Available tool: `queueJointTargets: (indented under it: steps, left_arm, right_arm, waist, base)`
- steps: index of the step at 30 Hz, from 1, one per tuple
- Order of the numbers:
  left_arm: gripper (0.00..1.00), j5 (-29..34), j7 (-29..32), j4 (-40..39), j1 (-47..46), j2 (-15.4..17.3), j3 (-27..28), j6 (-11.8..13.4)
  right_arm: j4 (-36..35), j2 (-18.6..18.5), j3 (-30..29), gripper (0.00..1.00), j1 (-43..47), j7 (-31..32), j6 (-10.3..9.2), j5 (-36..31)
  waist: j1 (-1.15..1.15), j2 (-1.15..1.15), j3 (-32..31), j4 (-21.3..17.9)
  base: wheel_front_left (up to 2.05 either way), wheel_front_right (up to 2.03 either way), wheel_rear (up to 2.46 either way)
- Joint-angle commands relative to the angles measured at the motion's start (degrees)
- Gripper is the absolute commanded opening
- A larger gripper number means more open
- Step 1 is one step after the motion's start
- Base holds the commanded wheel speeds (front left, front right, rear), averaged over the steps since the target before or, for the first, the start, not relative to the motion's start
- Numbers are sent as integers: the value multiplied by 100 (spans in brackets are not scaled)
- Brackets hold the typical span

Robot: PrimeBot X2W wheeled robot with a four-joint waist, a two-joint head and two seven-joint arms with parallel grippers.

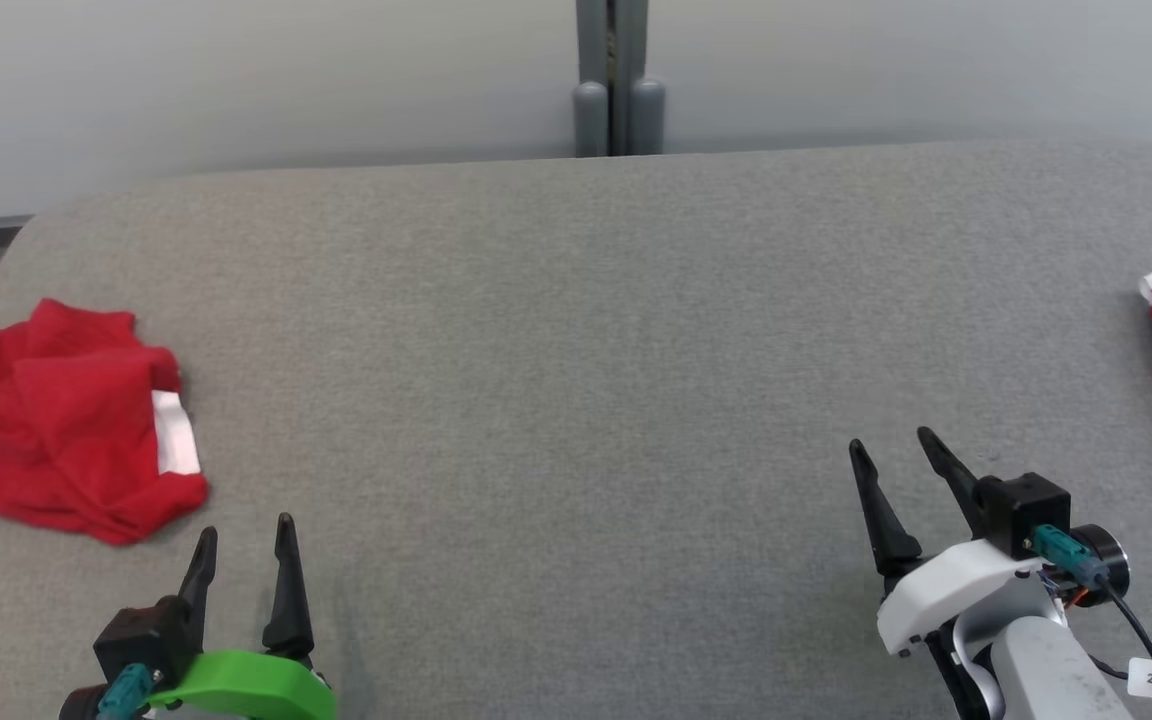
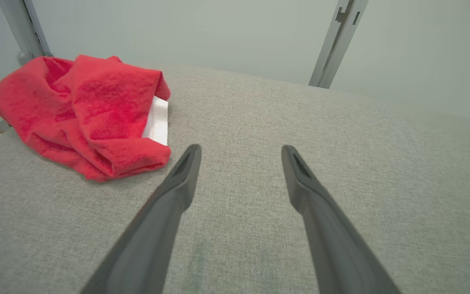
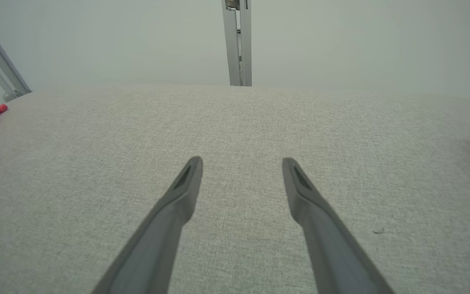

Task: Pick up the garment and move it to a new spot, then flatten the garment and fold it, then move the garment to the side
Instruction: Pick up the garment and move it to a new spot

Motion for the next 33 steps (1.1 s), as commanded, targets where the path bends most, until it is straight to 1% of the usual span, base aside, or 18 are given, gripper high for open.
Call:
queueJointTargets:
  steps: [1,4,7,10,14,18,22,25,27,28,33]
  left_arm:
    - [100,-62,6,30,-101,19,-1,41]
    - [100,-97,6,106,-135,18,7,96]
    - [100,-97,6,180,-129,20,48,95]
    - [100,-109,5,255,-63,21,173,124]
    - [100,-111,4,344,19,17,327,133]
    - [100,-68,4,321,69,18,458,173]
    - [100,-253,4,220,141,16,586,134]
    - [100,-216,4,51,105,15,575,78]
    - [100,-68,6,74,102,11,511,35]
    - [100,-256,2,214,-25,23,593,27]
    - [100,-460,4,427,-440,16,566,-36]
  right_arm:
    - [16,-14,51,100,-13,-25,-11,67]
    - [40,-18,205,100,-78,-25,-11,140]
    - [73,-17,295,100,-131,-25,-11,233]
    - [178,-20,478,100,-156,-24,-11,463]
    - [285,-20,643,100,-213,-25,-11,588]
    - [350,-20,770,100,-222,-24,-11,676]
    - [356,-20,845,100,-234,-25,-11,677]
    - [331,-20,842,100,-273,-25,-11,619]
    - [314,-22,859,100,-285,-24,-11,573]
    - [311,-25,870,100,-340,-25,-11,495]
    - [257,-24,834,100,-508,-25,-11,277]
  waist:
    - [0,0,89,425]
    - [0,0,142,857]
    - [0,0,181,1281]
    - [0,0,188,1691]
    - [0,0,163,2135]
    - [0,0,132,2440]
    - [0,0,162,2594]
    - [0,0,254,2618]
    - [0,0,340,2595]
    - [0,0,441,2546]
    - [0,0,808,2353]
  base:
    - [0,0,0]
    - [0,0,0]
    - [0,0,0]
    - [0,0,0]
    - [0,0,0]
    - [0,0,0]
    - [0,0,0]
    - [0,0,0]
    - [0,0,0]
    - [0,0,0]
    - [0,0,0]
